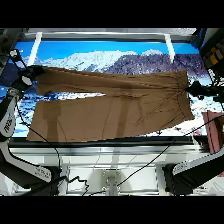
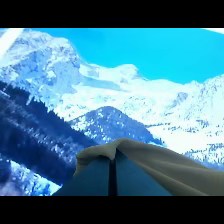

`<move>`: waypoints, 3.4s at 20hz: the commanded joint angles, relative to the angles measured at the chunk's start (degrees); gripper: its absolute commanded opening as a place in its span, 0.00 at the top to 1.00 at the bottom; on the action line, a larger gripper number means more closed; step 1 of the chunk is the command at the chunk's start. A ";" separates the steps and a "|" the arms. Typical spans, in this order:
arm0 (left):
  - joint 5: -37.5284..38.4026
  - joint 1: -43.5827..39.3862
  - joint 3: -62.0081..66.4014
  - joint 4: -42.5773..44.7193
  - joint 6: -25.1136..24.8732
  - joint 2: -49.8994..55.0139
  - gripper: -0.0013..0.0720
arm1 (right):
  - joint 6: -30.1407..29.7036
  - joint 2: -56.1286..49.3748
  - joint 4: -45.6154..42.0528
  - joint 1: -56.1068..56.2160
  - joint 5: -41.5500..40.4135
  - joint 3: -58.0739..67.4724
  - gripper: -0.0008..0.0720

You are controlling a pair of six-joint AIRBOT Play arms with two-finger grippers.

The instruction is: Fold the clothes and pants, and hang the long-sleeved shirts on hangers.

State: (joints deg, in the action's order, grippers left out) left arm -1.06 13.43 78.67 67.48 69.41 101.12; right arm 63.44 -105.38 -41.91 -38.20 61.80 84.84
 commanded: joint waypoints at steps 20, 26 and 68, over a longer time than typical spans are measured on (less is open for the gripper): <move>-15.96 -4.87 0.04 1.42 -6.86 -3.28 0.95 | -0.04 0.02 -0.11 3.15 -9.49 0.04 0.94; 11.02 -2.12 0.04 1.40 -4.74 -18.05 0.95 | -1.57 1.22 -0.63 3.19 -10.93 0.02 0.94; 44.17 -1.16 -0.02 16.13 17.62 -20.31 0.72 | 2.47 9.42 -1.95 -1.22 -3.98 0.04 0.94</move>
State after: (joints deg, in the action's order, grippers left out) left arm 26.83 11.84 78.67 83.40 87.05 87.70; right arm 64.05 -99.31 -43.44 -37.63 52.27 84.86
